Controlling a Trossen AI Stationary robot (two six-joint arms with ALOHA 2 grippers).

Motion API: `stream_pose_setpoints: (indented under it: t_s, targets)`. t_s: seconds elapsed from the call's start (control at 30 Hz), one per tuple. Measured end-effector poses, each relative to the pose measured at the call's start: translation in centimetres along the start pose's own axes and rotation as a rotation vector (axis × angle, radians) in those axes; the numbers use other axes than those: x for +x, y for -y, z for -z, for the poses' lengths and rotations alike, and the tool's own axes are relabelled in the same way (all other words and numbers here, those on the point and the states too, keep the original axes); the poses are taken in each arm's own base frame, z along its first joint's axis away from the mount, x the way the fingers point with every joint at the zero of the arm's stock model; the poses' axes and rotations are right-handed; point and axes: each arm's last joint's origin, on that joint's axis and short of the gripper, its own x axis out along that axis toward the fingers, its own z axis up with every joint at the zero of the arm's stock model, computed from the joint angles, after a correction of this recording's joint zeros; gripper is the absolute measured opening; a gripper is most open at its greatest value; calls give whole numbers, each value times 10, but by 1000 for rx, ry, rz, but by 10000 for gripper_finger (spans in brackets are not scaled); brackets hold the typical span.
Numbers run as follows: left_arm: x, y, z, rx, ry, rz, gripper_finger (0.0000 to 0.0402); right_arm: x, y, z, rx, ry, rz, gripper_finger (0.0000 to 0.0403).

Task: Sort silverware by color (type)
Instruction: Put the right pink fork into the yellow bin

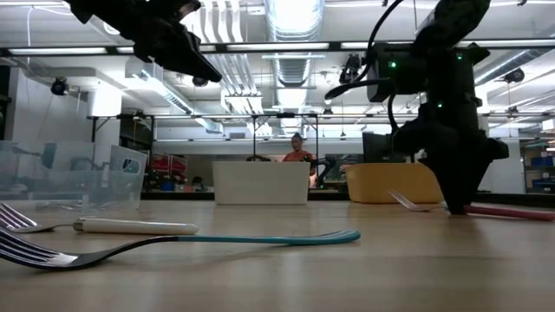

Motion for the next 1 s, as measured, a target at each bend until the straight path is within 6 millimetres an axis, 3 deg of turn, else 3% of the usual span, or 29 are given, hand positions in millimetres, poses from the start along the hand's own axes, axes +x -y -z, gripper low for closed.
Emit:
stream_pose_setpoints:
  t_s: [0.23, 0.4, 0.6, 0.8, 1.0]
  targets:
    - [0, 0, -1, -1, 6, -2, 56, -8, -4, -4, -64, 53, -13, 33]
    - [0, 0, -1, -1, 7, -3, 56, -29, -12, -11, -158, 123, -37, 33]
    - [0, -3, -7, -16, 76, -28, 56, -67, -28, -21, -314, 206, -126, 33]
    - [-1, -4, -9, -21, 97, -35, 56, -114, -35, -49, -493, 320, -182, 33]
    - [4, -7, -8, 89, 86, -57, 56, -153, -14, -94, -660, 404, -209, 33]
